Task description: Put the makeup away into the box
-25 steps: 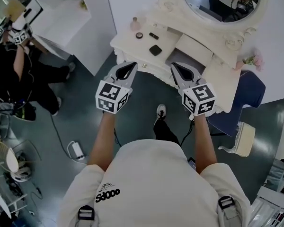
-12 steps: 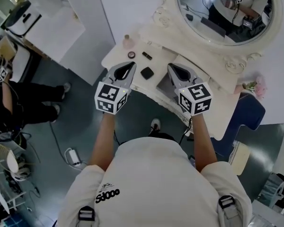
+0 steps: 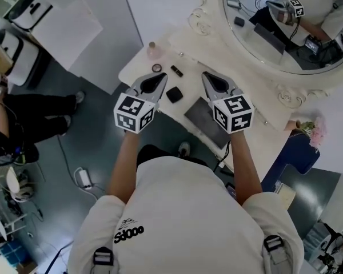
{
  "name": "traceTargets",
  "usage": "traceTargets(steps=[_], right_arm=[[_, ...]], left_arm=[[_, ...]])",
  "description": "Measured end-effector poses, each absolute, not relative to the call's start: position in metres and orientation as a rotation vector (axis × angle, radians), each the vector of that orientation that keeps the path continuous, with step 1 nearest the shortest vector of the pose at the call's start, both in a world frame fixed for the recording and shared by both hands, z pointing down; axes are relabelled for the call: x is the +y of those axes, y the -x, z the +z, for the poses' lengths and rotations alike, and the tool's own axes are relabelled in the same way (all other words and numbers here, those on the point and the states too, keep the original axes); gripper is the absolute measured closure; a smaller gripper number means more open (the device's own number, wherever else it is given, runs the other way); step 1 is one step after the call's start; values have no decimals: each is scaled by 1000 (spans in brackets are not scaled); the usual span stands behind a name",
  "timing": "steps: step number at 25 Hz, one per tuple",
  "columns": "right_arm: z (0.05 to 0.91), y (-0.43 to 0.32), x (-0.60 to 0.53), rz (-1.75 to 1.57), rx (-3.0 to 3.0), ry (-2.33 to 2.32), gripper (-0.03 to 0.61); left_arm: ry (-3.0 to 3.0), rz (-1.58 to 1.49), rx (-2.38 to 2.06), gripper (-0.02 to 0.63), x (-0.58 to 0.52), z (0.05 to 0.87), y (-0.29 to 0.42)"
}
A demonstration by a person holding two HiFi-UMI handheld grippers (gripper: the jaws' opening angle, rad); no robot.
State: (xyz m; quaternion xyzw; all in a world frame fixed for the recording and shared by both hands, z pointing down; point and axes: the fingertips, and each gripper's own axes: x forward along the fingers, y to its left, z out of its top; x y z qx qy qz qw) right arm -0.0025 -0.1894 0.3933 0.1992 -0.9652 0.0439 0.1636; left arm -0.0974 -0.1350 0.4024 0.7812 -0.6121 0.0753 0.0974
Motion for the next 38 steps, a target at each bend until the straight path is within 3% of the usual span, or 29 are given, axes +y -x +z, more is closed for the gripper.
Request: traceTargets(steps=[19,21,26,38], right_arm=[[524,117,-258,178,-2407,-644,574],[543,131,-266,194,-2373,-626,529],[590,150,-280,209,-2275,-566,494],[673,146,-275,226,-2040,-409,443]], left_arm=[[-2382,249,-1531,594,-200,483,206],[-2389,284,-1486,594,-207,496,216],[-2386,309,-1423,594,-227,523,241],[-2418,370,-1216,594,-233,557,240]])
